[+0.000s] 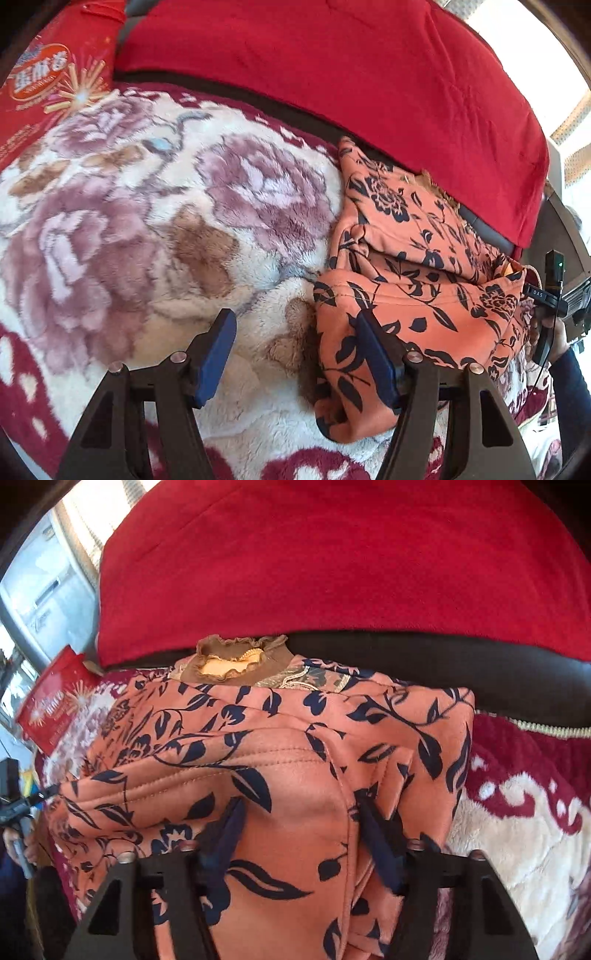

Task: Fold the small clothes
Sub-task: 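Fold the hem toward the lace collar with both grippers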

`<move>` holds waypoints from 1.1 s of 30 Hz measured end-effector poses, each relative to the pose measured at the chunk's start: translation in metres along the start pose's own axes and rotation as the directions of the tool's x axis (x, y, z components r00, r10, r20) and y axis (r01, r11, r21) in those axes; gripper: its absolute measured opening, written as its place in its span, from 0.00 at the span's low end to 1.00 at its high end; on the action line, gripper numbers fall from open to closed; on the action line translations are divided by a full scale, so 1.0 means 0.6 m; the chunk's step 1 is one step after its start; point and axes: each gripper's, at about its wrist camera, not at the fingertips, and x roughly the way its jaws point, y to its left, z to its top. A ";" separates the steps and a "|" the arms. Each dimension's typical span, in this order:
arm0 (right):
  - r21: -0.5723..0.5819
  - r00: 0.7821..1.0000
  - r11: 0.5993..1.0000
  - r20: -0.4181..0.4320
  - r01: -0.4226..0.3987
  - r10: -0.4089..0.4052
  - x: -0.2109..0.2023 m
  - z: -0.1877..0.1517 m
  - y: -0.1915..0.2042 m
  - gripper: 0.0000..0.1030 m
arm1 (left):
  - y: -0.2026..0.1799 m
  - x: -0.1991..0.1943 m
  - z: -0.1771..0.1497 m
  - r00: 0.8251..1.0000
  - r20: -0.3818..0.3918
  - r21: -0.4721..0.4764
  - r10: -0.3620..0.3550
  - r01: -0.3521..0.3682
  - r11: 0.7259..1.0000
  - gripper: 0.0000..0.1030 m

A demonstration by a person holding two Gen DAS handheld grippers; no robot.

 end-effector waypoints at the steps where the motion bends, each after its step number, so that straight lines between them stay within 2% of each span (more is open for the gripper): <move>1: -0.004 1.000 1.000 -0.004 0.007 -0.007 -0.004 0.000 0.001 0.48 | -0.006 -0.002 0.000 1.000 -0.004 0.009 -0.011 0.012 1.000 0.65; 4: -0.011 1.000 1.000 -0.011 0.011 -0.011 -0.011 0.001 0.000 0.42 | -0.027 -0.005 -0.001 0.996 -0.003 0.053 -0.088 0.088 0.995 0.65; 6: -0.023 1.000 1.000 -0.010 0.014 -0.014 -0.016 0.008 0.005 0.42 | -0.037 0.011 0.000 0.996 -0.032 0.081 -0.087 0.089 0.993 0.65; 7: -0.030 1.000 0.999 -0.011 0.019 -0.020 -0.019 0.006 0.006 0.42 | -0.037 0.023 0.001 0.995 -0.056 0.081 -0.079 0.084 0.993 0.60; 8: -0.031 1.000 0.999 -0.013 0.026 -0.027 -0.018 0.005 0.007 0.42 | -0.036 0.033 0.002 0.995 -0.067 0.070 -0.080 0.085 0.994 0.33; 9: -0.026 1.000 0.999 -0.012 0.027 -0.027 -0.015 0.005 0.006 0.43 | -0.037 0.042 0.003 0.994 -0.073 0.065 -0.080 0.085 0.994 0.19; 11: -0.013 0.999 0.999 0.000 0.033 -0.033 -0.007 0.004 0.005 0.44 | -0.046 0.047 0.007 0.996 -0.069 0.079 -0.061 0.067 0.995 0.10; 15: -0.013 0.999 0.999 -0.005 0.042 -0.042 0.006 0.005 0.010 0.46 | -0.069 0.039 0.006 0.999 -0.028 0.122 -0.036 0.039 0.992 0.06; 16: -0.012 0.999 0.999 -0.010 0.038 -0.039 0.006 0.006 0.011 0.36 | -0.070 0.033 0.008 0.999 -0.010 0.123 -0.033 0.034 0.992 0.05; 19: -0.062 0.998 0.996 0.012 0.059 -0.058 -0.010 0.012 0.033 0.13 | -0.066 -0.001 0.016 0.998 0.058 0.129 -0.025 0.018 0.991 0.05; 24: -0.082 0.991 0.993 0.109 0.087 -0.078 -0.063 0.011 0.057 0.09 | -0.100 -0.055 0.032 0.983 0.183 0.184 -0.009 -0.025 0.983 0.05; 27: -0.037 0.968 0.993 0.227 0.115 -0.104 -0.118 0.008 0.056 0.09 | -0.137 -0.090 0.054 0.964 0.267 0.258 -0.011 -0.061 0.964 0.05; 31: 0.035 0.911 0.982 0.369 0.186 -0.186 -0.191 0.016 0.043 0.07 | -0.190 -0.111 0.122 0.930 0.365 0.335 -0.039 -0.092 0.938 0.05; 33: 0.100 0.876 0.967 0.410 0.235 -0.255 -0.216 0.034 0.017 0.05 | -0.223 -0.090 0.178 0.927 0.372 0.368 -0.050 -0.098 0.925 0.05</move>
